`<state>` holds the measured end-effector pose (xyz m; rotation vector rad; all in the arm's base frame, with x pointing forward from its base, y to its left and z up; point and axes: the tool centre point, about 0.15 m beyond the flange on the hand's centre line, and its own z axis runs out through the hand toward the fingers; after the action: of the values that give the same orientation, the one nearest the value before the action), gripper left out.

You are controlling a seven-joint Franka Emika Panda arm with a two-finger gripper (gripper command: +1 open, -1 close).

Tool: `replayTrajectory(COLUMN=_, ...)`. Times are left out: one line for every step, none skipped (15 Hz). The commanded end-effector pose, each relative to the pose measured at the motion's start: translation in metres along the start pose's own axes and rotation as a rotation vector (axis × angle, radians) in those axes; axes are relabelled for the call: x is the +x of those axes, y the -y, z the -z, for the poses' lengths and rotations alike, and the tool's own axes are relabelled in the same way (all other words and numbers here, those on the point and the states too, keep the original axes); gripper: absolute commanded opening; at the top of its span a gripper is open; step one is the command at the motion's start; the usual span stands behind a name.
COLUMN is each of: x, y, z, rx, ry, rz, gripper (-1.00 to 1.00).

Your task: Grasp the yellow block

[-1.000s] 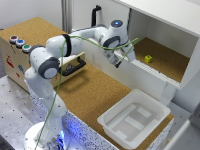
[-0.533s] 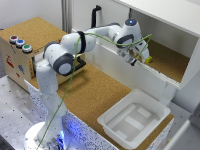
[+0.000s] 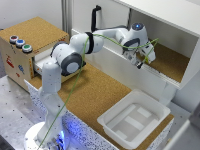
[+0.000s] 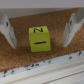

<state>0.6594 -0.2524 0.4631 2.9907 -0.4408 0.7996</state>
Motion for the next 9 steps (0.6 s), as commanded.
replayTrajectory(x=0.023, y=-0.014, z=-0.014, rx=0.085, ry=0.044, rz=0.022, gripper=-1.00)
replayTrajectory(x=0.023, y=-0.014, z=-0.016, rx=0.082, ry=0.040, rz=0.019, gripper=-1.00)
replayTrajectory(x=0.022, y=-0.013, z=-0.018, rx=0.075, ry=0.038, rz=0.023, gripper=-1.00)
replayTrajectory(x=0.021, y=-0.012, z=-0.021, rx=0.071, ry=0.036, rz=0.027, gripper=-1.00)
replayTrajectory(x=0.020, y=-0.011, z=-0.022, rx=0.065, ry=0.029, rz=0.029, gripper=-1.00)
replayTrajectory(x=0.019, y=-0.009, z=-0.023, rx=0.063, ry=0.027, rz=0.032, gripper=-1.00)
replayTrajectory(x=0.018, y=-0.007, z=-0.022, rx=0.060, ry=0.027, rz=0.034, gripper=-1.00)
replayTrajectory(x=0.016, y=-0.005, z=-0.021, rx=0.060, ry=0.024, rz=0.035, gripper=-1.00)
replayTrajectory(x=0.013, y=-0.003, z=-0.019, rx=0.054, ry=0.017, rz=0.038, gripper=-1.00)
